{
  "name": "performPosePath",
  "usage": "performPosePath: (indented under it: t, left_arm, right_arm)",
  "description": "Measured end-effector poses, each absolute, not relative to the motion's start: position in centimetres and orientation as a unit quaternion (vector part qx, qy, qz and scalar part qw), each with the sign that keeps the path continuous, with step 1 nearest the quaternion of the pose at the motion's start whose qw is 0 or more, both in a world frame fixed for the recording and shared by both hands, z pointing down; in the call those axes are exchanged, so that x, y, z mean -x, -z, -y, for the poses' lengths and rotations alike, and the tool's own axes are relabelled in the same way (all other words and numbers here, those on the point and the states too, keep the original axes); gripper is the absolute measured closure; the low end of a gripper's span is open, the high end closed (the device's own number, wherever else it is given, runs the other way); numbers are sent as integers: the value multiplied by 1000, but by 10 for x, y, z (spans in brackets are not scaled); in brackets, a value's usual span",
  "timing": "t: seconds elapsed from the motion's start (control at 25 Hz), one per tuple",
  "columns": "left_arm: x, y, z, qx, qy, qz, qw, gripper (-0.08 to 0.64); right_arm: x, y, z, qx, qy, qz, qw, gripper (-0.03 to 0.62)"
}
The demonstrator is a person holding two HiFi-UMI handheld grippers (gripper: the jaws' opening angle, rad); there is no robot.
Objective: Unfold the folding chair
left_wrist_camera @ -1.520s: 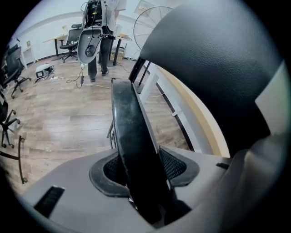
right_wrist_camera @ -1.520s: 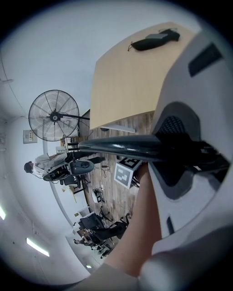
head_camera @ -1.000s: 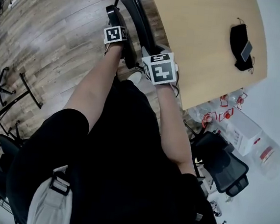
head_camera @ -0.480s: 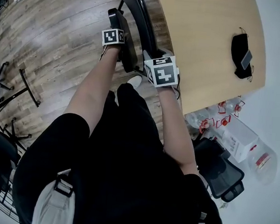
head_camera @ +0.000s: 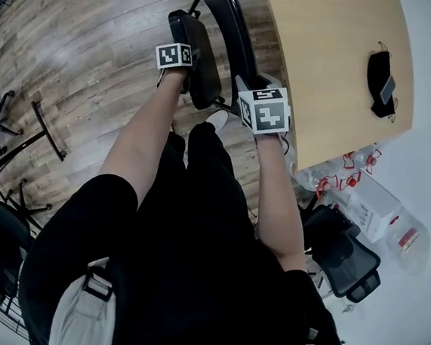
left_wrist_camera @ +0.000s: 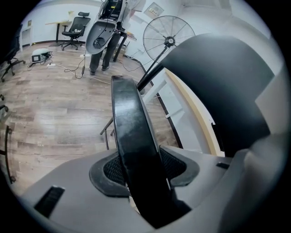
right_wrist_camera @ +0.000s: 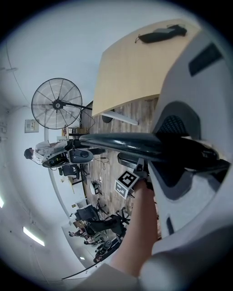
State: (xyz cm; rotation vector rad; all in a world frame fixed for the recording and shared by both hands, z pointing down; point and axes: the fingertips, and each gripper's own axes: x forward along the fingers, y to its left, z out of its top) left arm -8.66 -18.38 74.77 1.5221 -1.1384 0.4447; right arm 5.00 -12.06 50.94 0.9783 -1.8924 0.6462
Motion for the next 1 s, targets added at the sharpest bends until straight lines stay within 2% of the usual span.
performPosePath:
  t: [1.0]
  left_arm:
    - [208, -820, 126, -639, -142, 441, 615, 336]
  right_arm:
    - [-43, -549, 119, -401, -303, 744, 440, 471]
